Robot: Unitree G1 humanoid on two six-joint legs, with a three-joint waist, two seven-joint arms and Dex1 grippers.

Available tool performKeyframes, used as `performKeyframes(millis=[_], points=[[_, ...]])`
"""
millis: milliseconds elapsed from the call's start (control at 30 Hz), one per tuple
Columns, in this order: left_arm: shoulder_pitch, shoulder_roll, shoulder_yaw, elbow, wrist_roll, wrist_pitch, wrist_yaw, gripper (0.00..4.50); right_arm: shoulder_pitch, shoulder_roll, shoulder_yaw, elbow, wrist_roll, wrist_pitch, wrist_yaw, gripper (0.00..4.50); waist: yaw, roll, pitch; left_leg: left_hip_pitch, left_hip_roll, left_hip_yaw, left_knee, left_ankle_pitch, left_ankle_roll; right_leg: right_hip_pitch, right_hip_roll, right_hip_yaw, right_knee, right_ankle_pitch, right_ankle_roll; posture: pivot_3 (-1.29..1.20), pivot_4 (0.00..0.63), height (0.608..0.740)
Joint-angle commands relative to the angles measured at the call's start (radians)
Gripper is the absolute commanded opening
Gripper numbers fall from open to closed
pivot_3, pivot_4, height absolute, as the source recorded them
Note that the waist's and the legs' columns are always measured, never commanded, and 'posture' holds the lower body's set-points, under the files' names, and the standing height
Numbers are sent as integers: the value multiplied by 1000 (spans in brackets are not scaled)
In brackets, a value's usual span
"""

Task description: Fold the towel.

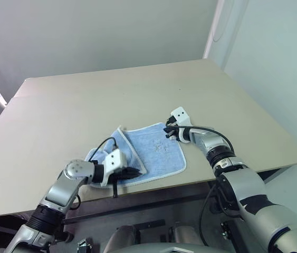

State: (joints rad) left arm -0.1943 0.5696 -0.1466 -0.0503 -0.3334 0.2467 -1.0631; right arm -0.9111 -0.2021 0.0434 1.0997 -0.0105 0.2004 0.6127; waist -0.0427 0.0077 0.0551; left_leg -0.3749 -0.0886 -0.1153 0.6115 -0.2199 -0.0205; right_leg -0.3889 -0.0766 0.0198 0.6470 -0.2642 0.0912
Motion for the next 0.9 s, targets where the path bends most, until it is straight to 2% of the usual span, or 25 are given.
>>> performKeyframes(millis=[33,167,333,533,733,900], points=[[-67,24,212,-44,-162,111,70,18,-44,-14,-79,-31,66,-24,-17,0,-2,0,0,0,0,0,0,0,0,0,0,0,0,0,0,0,0,740],[-137,83,400,76,-214,161,154,18,-78,-25,-134,-31,104,-56,-34,0,-7,0,0,0,0,-1,0,0,0,-1,3,0,1,0,1,0,0,740],[-221,159,503,269,-185,138,212,18,-131,-40,-195,-9,136,-120,-78,0,-17,0,0,0,0,-1,-1,0,0,-2,4,1,0,2,3,0,0,740],[-415,170,476,648,-38,-67,309,18,-196,-58,-224,63,127,-193,-154,0,-9,-1,0,0,0,-1,0,0,0,-1,4,1,0,2,3,0,0,740],[-728,124,412,1108,121,-338,465,18,-285,-69,-239,144,115,-268,-205,0,-1,-2,1,-1,-1,0,-1,0,-1,-4,4,1,0,3,4,0,0,740],[-905,86,396,1290,188,-463,576,18,-376,-97,-255,188,99,-386,-320,0,-3,-4,1,-9,-2,0,-1,0,-1,-11,3,2,1,5,7,0,0,740]])
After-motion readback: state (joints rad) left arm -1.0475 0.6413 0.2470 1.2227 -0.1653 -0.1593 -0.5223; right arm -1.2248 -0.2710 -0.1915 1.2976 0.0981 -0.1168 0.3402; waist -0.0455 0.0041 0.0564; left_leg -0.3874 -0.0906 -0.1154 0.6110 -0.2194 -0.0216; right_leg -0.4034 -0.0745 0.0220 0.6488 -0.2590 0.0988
